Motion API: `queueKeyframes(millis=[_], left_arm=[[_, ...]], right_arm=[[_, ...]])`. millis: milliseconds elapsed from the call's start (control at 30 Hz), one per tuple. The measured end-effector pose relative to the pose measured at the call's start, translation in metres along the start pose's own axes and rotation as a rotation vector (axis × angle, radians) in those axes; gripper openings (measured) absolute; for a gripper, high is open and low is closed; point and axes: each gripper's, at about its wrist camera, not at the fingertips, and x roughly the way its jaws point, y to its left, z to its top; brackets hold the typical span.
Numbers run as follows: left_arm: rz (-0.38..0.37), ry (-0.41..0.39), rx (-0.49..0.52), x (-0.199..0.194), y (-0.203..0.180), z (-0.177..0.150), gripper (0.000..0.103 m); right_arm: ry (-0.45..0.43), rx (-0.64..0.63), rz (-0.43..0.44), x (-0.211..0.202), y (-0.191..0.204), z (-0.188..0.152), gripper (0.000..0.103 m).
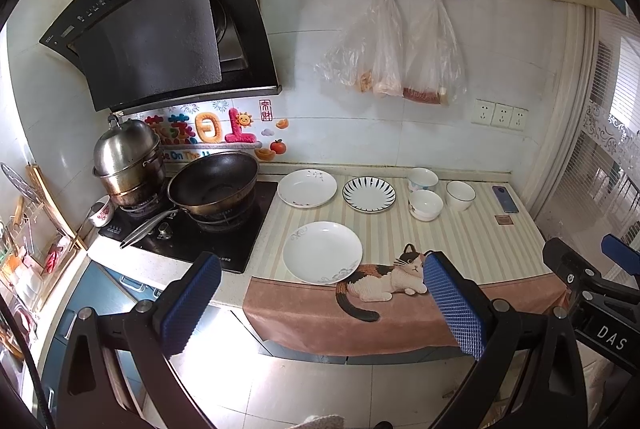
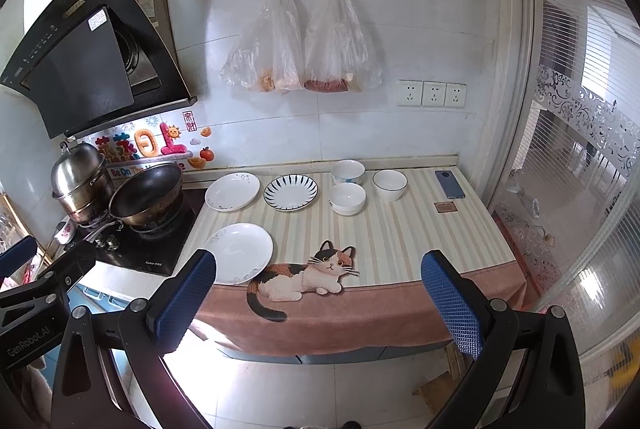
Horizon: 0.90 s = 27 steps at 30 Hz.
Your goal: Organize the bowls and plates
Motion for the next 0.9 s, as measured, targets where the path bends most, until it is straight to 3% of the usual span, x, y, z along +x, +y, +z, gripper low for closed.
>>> queueKeyframes(millis=[233,433,567,767,900], left_arm=[[-0.015,0.009,0.004,0.012,0.005,-0.005,0.103],[0.008,0.058,0.009,0.07,0.031,-0.018,0.103],[0.056,0.109,0.016,0.125,0.055,-0.029,0.103],[0.059,0.293,0.02,0.235,0.082,-0.039,0.103],[0.09,0.388,0.086,0.314,0.081,-0.049,0.102]], right_arm=[[0.005,0.015,0.018,0.005,0.001,-0.003,0.103],[0.078,0.076,0.181,0.047,0.004,-0.019,0.103],[0.203,0.09,0.182,0.103,0.016,-0.039,0.103],[0.349,0.144,0.197,0.213,0.024,-0.064,0.103],[0.445,0.202,0.231,0.304,0.022,-0.074,0.103]])
